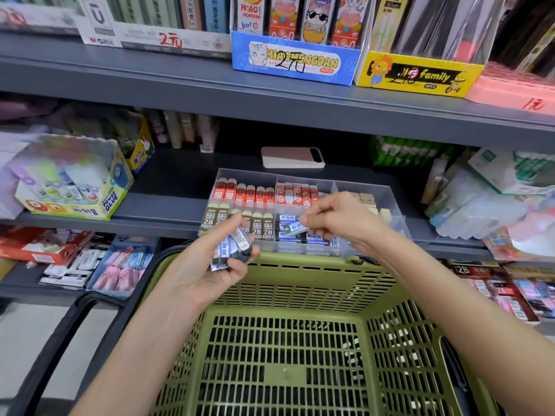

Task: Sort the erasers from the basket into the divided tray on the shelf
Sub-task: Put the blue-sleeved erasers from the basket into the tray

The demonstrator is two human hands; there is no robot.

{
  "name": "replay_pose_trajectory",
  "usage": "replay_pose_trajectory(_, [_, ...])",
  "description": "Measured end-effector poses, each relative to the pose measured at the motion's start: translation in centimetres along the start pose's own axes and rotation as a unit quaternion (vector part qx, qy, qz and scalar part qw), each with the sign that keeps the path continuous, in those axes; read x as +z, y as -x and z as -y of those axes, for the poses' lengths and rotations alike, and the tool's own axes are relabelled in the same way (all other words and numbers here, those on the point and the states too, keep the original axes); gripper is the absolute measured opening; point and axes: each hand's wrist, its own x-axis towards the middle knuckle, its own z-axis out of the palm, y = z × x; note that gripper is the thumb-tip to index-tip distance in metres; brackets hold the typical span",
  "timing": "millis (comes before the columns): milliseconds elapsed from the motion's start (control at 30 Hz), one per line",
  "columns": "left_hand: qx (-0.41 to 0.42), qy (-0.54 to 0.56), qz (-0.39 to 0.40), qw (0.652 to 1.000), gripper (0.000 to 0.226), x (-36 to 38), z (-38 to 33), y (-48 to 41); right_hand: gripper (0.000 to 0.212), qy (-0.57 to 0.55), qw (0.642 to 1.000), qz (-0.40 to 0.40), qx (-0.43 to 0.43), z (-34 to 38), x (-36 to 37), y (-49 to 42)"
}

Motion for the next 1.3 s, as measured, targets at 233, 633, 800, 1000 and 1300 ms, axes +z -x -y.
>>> replay_pose_trajectory(233, [-0.006, 0.006, 0.010, 1.000, 0.020, 0.0, 0.1, 0.3, 0.013, 0.073, 0.995, -0.034, -0.053, -0.5, 1.8, 0.1])
replay_pose_trajectory(633, [-0.053, 0.058, 0.037, 0.996, 0.040, 1.7, 0.8, 0.5, 0.018, 0.120, 0.963, -0.047, -0.237, 2.2, 4.2, 4.5])
replay_pose_trajectory(800, [-0.032, 0.032, 0.065, 0.997, 0.054, 2.1, 1.0, 0.8, 0.011, -0.030, 0.990, 0.014, -0.140, 3.0, 4.5, 4.7])
replay_pose_trajectory(1000, [0.010, -0.018, 0.018, 1.000, 0.031, 1.2, 0.3, 0.7, 0.015, -0.205, 0.977, 0.004, -0.059, 2.5, 2.0, 2.3])
replay_pose_trajectory(1300, [0.031, -0.007, 0.005, 0.999, 0.031, 0.7, 0.0, 0.6, 0.023, 0.081, 0.986, -0.121, -0.075, -1.3, 3.1, -0.5])
